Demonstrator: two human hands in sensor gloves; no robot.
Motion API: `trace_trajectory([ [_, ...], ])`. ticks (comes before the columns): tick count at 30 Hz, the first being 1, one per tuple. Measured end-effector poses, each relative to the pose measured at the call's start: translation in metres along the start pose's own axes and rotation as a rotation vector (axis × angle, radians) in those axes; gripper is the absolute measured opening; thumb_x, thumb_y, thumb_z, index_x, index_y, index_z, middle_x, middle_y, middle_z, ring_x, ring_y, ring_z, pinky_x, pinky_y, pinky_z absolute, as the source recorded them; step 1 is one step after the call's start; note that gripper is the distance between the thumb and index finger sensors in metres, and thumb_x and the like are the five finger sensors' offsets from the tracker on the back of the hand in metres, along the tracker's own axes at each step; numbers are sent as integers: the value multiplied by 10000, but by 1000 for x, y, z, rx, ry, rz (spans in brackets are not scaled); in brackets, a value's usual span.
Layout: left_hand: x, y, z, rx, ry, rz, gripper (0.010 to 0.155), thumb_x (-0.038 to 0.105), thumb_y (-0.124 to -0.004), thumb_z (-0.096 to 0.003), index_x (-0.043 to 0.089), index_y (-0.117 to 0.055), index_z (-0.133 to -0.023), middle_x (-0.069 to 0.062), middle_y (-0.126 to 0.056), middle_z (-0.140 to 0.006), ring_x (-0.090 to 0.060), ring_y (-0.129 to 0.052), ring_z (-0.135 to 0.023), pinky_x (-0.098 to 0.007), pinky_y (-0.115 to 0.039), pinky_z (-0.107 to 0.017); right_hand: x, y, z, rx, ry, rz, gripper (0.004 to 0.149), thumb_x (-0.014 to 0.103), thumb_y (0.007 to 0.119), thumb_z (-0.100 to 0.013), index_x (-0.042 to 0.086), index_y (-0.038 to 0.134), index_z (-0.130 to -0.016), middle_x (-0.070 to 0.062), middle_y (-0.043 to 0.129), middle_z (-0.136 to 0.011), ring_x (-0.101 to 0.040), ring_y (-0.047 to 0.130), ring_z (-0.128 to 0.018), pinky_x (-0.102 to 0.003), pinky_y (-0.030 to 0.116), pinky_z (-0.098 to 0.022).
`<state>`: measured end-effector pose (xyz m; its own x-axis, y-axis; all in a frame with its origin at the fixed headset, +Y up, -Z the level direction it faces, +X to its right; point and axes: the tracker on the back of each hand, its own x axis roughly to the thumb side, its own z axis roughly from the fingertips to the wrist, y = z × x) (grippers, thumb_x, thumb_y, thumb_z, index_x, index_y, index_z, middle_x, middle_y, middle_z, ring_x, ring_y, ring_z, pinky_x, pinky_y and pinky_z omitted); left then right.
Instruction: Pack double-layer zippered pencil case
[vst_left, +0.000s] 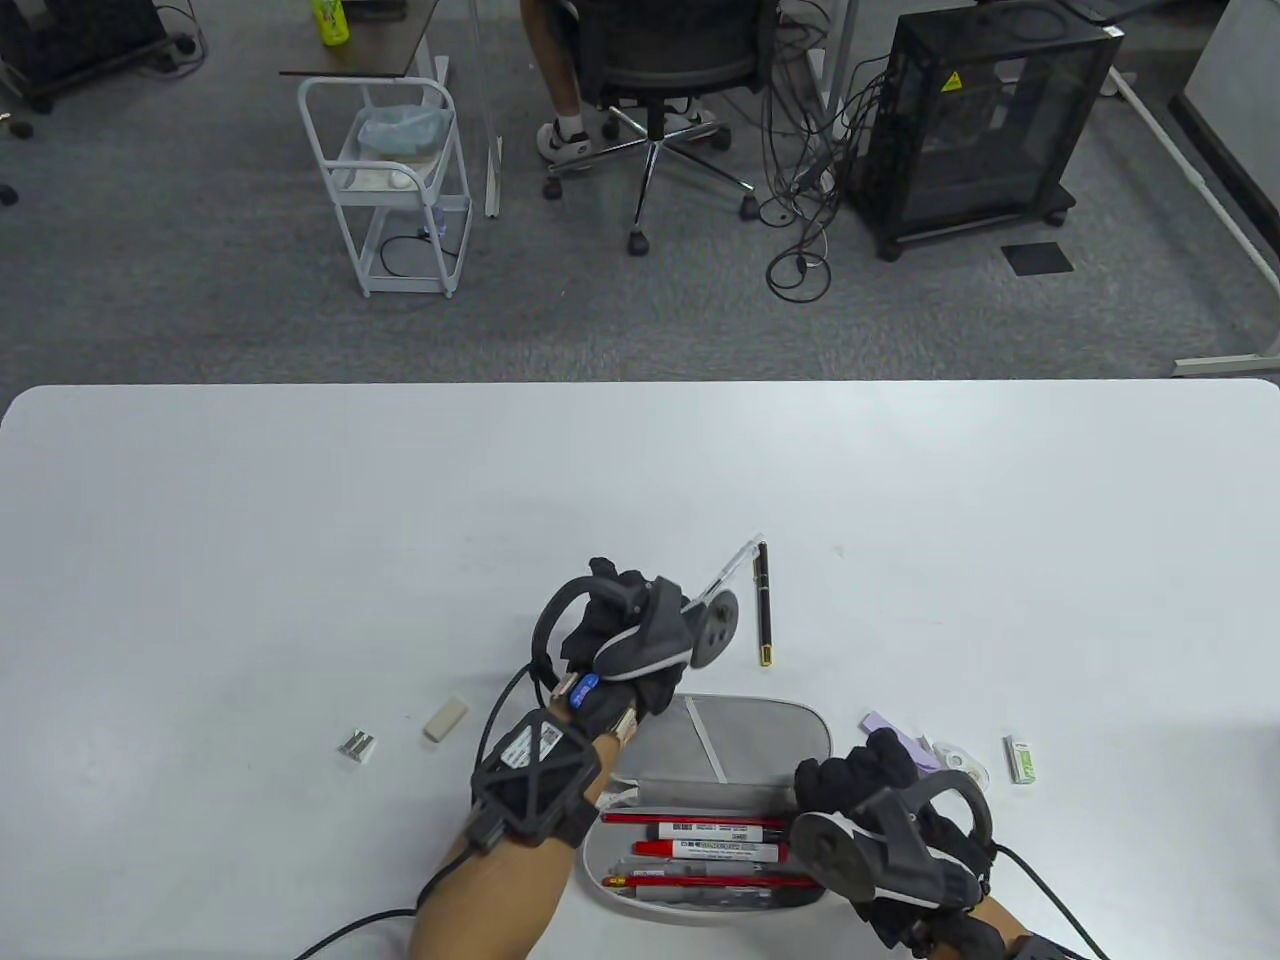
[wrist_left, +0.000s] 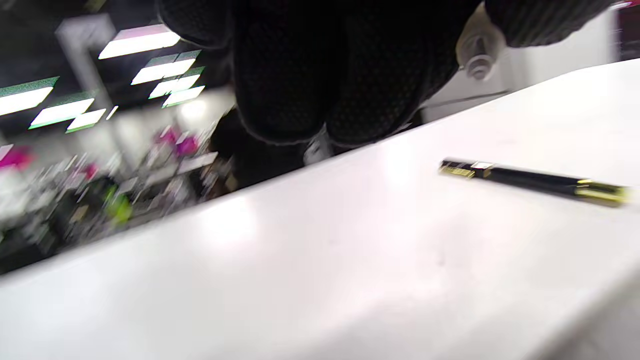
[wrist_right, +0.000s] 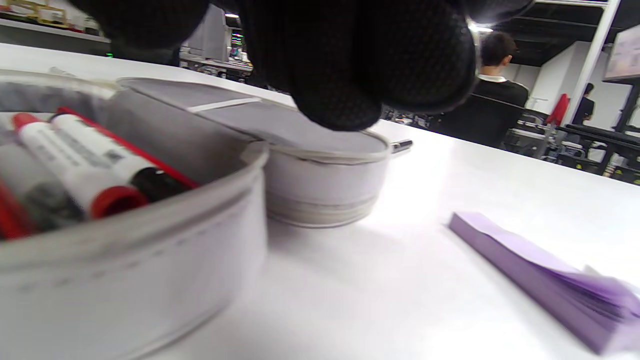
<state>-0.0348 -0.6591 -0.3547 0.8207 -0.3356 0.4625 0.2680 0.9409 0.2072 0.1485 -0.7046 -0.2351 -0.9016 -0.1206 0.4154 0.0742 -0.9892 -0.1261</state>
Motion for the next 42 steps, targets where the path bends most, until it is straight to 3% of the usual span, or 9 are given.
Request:
trace_trajectory([
  [4, 23, 2, 61, 143, -229, -162, 508, 569, -671, -443, 221, -820, -782, 45, -977, -639, -275, -971, -676, -554, -622, -703, -17, 1, -3, 3, 70, -25, 621, 555, 743, -404, 138, 817, -857, -36, 971, -664, -276, 920, -590, -537, 577, -653],
  [8, 56, -21, 117, 167, -412, -436, 507, 580, -644, -443, 246, -807, -788, 70, -972, -650, -249, -975, -689, -541, -623, -712, -27, 9, -9, 42, 122, -52, 619, 555, 739, -411, 135, 815, -860, -38, 969, -667, -278, 917, -592, -538, 574, -654],
  [11, 64, -33, 133, 138, -452, -359, 504, 578, -639, -445, 255, -802, -795, 72, -970, -667, -248, -969, -706, -544, -613, -719, -28, 16, -15, 79, 143, -40, 618, 556, 734, -416, 138, 809, -865, -39, 963, -677, -279, 911, -600, -539, 570, -657],
  [19, 63, -51, 129, 111, -438, -227, 516, 603, -682, -423, 279, -811, -803, 59, -974, -688, -265, -959, -728, -555, -600, -723, -36, 21, -30, 43, 239, -32, 609, 551, 730, -421, 140, 815, -862, -37, 968, -673, -276, 919, -593, -539, 579, -652],
  [23, 53, -44, 128, 118, -407, -123, 555, 621, -663, -421, 265, -806, -822, 48, -971, -720, -280, -950, -748, -562, -596, -722, -44, 15, -58, 32, 312, -19, 614, 551, 727, -422, 135, 812, -865, -40, 968, -677, -277, 919, -591, -538, 580, -651],
  [28, 53, -38, 137, 179, -405, -153, 549, 625, -644, -424, 274, -819, -809, 56, -984, -702, -271, -964, -731, -553, -612, -716, -43, 9, -107, 81, 411, -30, 626, 561, 717, -422, 127, 822, -860, -48, 975, -666, -283, 923, -581, -538, 584, -648],
  [32, 48, -34, 139, 192, -378, -114, 549, 623, -641, -426, 272, -822, -805, 56, -985, -699, -272, -966, -726, -550, -616, -713, -37, 18, -146, 196, 495, 14, 652, 581, 712, -412, 125, 824, -865, -54, 979, -674, -288, 924, -589, -539, 583, -649],
  [36, 37, -36, 143, 154, -382, -57, 552, 627, -639, -424, 279, -821, -811, 60, -987, -710, -268, -969, -735, -552, -618, -715, -32, 38, -177, 529, 571, 88, 744, 643, 688, -402, 127, 765, -933, -60, 942, -769, -295, 894, -669, -543, 554, -674],
  [42, 21, -36, 143, 149, -339, 19, 557, 625, -638, -428, 271, -823, -817, 49, -988, -718, -279, -966, -740, -557, -617, -713, -31, 60, -198, 594, 649, 77, 805, 672, 702, -377, 53, 769, -889, -81, 948, -732, -304, 898, -648, -549, 559, -666],
])
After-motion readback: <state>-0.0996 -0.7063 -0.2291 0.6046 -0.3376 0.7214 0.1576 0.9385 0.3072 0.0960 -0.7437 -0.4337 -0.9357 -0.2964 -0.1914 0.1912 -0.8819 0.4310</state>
